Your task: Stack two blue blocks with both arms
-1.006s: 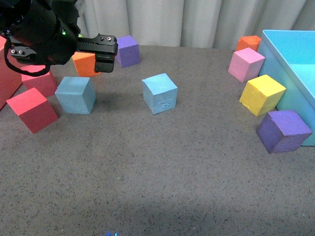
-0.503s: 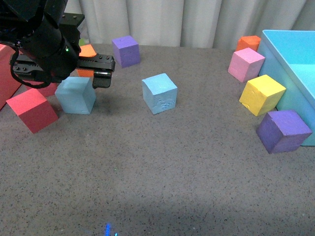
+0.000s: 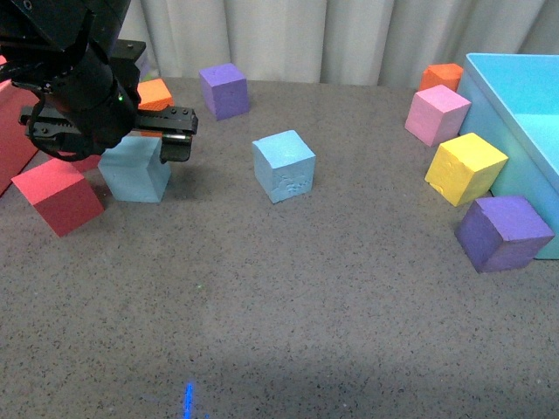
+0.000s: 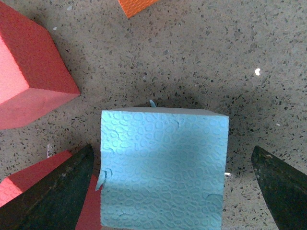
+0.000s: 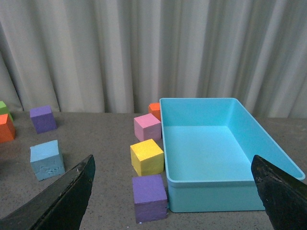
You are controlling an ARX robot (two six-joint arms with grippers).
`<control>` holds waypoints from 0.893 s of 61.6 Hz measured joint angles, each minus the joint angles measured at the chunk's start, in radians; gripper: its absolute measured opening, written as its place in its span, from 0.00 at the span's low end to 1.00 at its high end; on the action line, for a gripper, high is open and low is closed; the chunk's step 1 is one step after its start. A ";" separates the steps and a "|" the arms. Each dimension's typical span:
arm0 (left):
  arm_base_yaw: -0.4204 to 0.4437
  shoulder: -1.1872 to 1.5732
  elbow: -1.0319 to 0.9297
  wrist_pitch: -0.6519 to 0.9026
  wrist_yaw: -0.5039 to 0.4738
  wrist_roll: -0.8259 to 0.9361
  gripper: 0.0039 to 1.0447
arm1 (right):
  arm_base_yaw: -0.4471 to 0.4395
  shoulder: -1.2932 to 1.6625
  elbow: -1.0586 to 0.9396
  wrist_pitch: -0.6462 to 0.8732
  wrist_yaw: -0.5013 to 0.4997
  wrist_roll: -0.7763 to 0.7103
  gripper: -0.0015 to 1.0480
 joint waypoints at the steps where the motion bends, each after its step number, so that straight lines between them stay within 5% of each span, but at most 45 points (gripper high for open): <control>1: 0.000 0.005 0.003 -0.002 -0.002 0.000 0.94 | 0.000 0.000 0.000 0.000 0.000 0.000 0.91; 21: 0.019 0.073 0.055 -0.037 0.006 -0.018 0.94 | 0.000 0.000 0.000 0.000 0.000 0.000 0.91; 38: 0.026 0.074 0.066 -0.042 0.002 -0.022 0.54 | 0.000 0.000 0.000 0.000 0.000 0.000 0.91; 55: 0.019 0.040 0.042 -0.053 0.032 -0.033 0.45 | 0.000 0.000 0.000 0.000 0.000 0.000 0.91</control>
